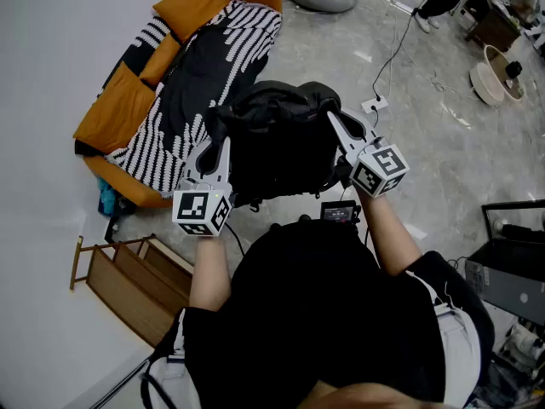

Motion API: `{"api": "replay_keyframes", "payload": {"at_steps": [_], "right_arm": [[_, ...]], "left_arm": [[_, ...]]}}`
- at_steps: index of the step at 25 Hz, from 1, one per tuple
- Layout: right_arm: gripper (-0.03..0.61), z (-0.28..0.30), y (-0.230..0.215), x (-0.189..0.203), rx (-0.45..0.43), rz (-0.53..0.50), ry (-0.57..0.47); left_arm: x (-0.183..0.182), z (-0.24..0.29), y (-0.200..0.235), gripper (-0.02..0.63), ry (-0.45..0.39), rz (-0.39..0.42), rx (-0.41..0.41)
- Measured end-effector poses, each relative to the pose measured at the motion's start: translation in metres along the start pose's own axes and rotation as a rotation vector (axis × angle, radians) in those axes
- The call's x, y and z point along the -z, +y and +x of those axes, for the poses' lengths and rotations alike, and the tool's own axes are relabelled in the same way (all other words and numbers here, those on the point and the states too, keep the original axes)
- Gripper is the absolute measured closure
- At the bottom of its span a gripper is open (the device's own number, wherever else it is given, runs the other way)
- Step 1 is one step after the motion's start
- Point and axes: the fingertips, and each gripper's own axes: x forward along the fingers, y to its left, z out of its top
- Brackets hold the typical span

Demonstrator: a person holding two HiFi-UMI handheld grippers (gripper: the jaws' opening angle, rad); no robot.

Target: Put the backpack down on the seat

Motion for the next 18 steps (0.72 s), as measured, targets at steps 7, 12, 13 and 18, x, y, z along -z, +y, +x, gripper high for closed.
{"api": "replay_keyframes", "payload": {"at_steps": [7, 12, 13, 18], "right_arm": [[0.529, -0.007, 0.007, -0.006, -0.004, -0.011, -0.026], [0.529, -0.007, 0.008, -0.01, -0.014, 0.019, -0.042], [0.529, -0.007, 0.008, -0.01, -0.014, 0.025, -0.042], [0.529, -0.004, 0.004, -0.01, -0.029, 0.034, -0.032]], "left_arm": [[-0.005, -0.01, -0.006, 0.577, -0.009, 0.0, 0.017], [-0.007, -0.013, -0.008, 0.577, -0.008, -0.012, 0.018], [-0.008, -0.014, -0.009, 0.577, -0.006, -0.008, 0.02], [-0.01, -0.014, -0.011, 0.577, 0.003, -0.016, 0.009]]}}
